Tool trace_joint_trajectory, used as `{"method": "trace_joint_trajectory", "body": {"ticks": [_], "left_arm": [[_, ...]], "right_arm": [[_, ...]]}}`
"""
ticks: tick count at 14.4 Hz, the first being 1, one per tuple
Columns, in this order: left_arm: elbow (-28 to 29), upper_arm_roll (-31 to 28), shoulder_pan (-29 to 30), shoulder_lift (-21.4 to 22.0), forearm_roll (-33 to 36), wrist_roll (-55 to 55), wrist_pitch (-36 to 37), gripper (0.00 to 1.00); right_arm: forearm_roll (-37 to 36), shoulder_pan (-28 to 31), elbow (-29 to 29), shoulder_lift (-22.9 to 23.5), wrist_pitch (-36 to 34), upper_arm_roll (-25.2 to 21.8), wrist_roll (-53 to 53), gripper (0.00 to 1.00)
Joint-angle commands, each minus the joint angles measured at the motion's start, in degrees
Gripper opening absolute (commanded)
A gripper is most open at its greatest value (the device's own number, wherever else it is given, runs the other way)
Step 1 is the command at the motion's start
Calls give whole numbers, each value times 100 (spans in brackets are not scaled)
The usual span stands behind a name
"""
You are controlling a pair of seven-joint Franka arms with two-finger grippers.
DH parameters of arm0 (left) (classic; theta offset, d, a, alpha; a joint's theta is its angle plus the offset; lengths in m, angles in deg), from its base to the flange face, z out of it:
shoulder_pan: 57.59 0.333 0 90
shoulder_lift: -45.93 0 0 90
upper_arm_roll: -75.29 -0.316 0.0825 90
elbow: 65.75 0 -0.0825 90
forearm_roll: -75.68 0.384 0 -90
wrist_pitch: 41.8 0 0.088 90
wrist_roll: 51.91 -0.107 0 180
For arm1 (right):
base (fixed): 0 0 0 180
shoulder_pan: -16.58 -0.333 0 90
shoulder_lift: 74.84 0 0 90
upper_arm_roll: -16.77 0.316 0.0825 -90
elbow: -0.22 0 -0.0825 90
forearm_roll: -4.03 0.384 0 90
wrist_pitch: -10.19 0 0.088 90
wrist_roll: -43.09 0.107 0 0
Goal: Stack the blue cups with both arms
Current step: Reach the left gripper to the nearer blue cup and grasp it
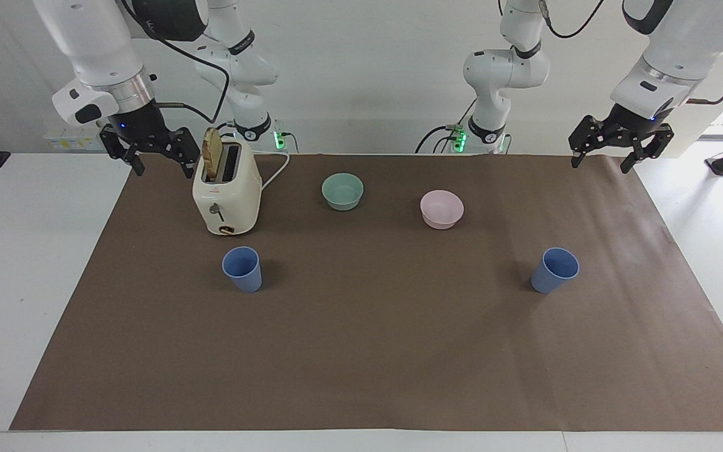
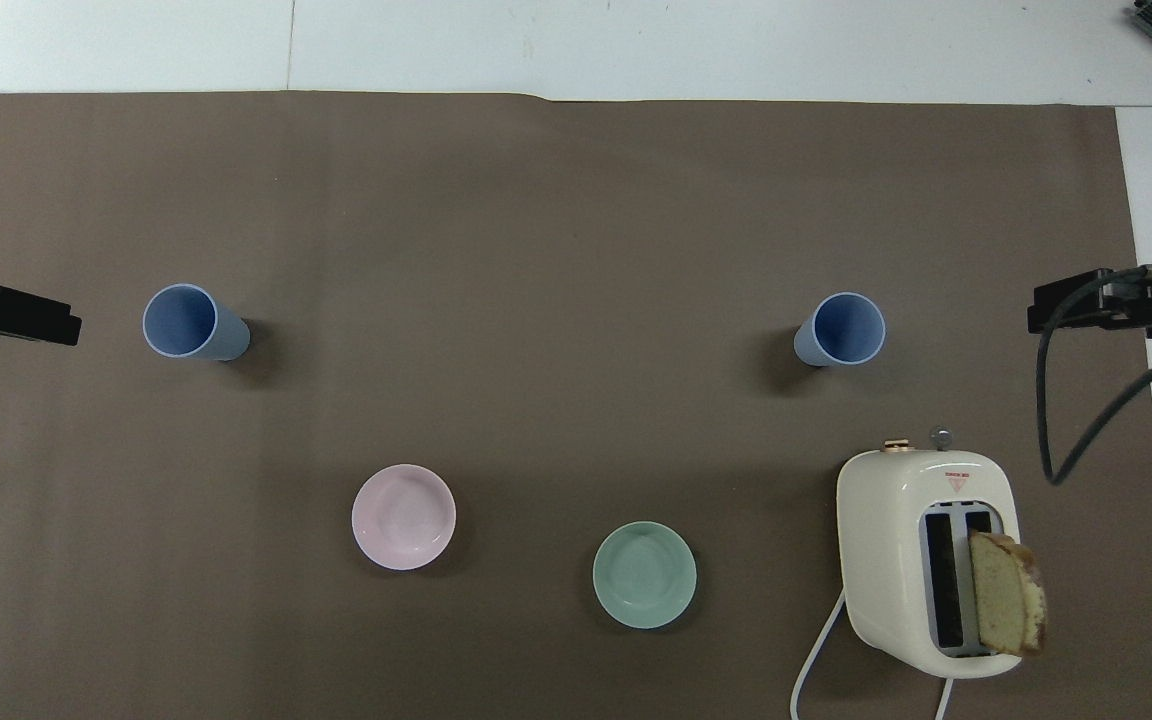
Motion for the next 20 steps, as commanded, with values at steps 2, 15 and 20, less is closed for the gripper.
{"method": "trace_joint_trajectory", "body": {"ticks": [2, 15, 20], "left_arm": [[651, -10, 60, 217, 61, -36, -547, 100], [2313, -37, 350, -160, 52, -80, -3087, 100], [2453, -28, 456, -635, -106, -80, -3640, 99]], "right_arm": [[97, 90, 134, -122, 13, 31, -178, 100], [88, 90, 125, -122, 13, 31, -178, 100], [88, 90, 125, -122, 13, 31, -178, 100]]}}
